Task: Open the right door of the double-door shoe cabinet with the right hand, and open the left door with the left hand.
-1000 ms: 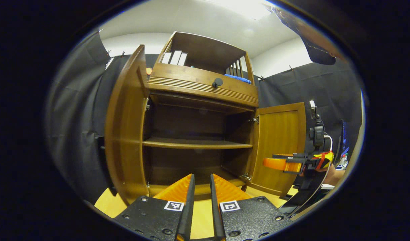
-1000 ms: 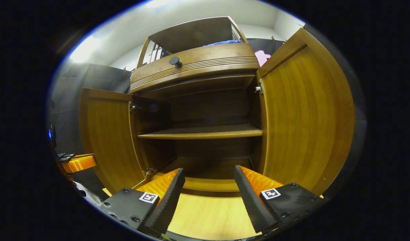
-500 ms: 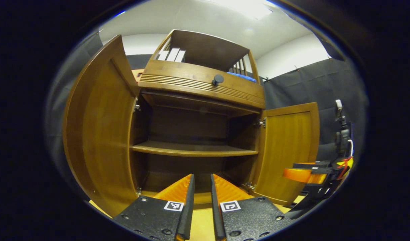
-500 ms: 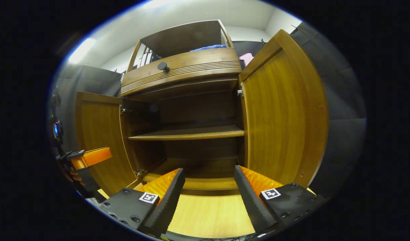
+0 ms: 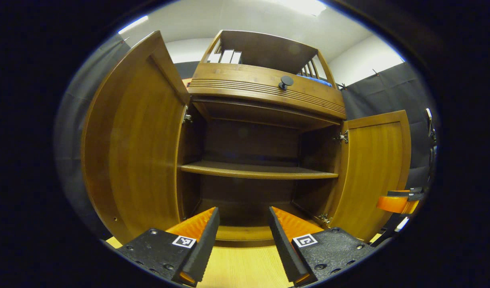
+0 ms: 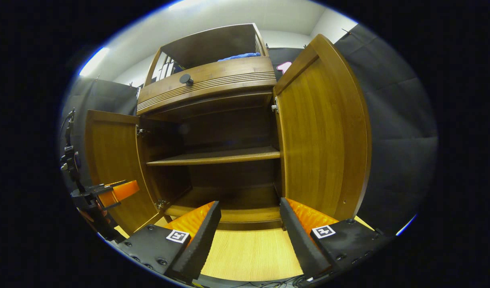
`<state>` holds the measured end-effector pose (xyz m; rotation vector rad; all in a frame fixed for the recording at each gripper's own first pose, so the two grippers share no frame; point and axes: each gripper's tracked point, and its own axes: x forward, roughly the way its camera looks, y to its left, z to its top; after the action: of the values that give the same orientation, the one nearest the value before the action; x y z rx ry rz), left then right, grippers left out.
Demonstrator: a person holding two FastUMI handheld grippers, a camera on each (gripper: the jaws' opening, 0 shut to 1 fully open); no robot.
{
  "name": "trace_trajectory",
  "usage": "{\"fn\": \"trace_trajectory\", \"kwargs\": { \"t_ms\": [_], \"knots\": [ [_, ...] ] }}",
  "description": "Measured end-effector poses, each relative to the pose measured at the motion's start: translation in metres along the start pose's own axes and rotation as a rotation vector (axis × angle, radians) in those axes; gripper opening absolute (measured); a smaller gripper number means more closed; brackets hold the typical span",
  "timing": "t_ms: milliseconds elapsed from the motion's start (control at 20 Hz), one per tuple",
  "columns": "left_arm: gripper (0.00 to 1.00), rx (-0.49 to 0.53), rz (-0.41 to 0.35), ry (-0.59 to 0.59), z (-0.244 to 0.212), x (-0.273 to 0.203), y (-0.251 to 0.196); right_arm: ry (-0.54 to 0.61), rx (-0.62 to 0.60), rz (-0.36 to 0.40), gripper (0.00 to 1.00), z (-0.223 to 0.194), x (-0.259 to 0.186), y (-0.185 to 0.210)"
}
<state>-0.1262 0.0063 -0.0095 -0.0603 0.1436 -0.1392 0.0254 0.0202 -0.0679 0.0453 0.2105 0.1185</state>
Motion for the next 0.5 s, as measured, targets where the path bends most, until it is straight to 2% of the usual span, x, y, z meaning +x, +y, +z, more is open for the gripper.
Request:
{"fn": "trace_trajectory", "kwargs": {
  "t_ms": [150, 200, 400, 450, 500],
  "knots": [
    [0.84, -0.026, 0.012, -0.022, 0.005, -0.001, 0.008, -0.003, 0.0, -0.005, 0.86, 0.002, 0.002, -0.003],
    [0.92, -0.036, 0.018, -0.028, 0.007, -0.002, 0.01, -0.005, -0.002, -0.006, 0.86, 0.003, 0.002, -0.002],
    [0.95, -0.021, 0.066, -0.045, 0.011, -0.009, 0.025, -0.01, -0.008, 0.002, 0.86, 0.006, 0.004, 0.0],
    [0.98, -0.014, 0.072, -0.048, 0.012, -0.01, 0.027, -0.01, -0.014, -0.001, 0.96, 0.007, 0.005, -0.002],
    [0.98, -0.008, 0.079, -0.052, 0.014, -0.011, 0.029, -0.011, -0.016, -0.004, 0.96, 0.008, 0.005, -0.003]
  ]
}}
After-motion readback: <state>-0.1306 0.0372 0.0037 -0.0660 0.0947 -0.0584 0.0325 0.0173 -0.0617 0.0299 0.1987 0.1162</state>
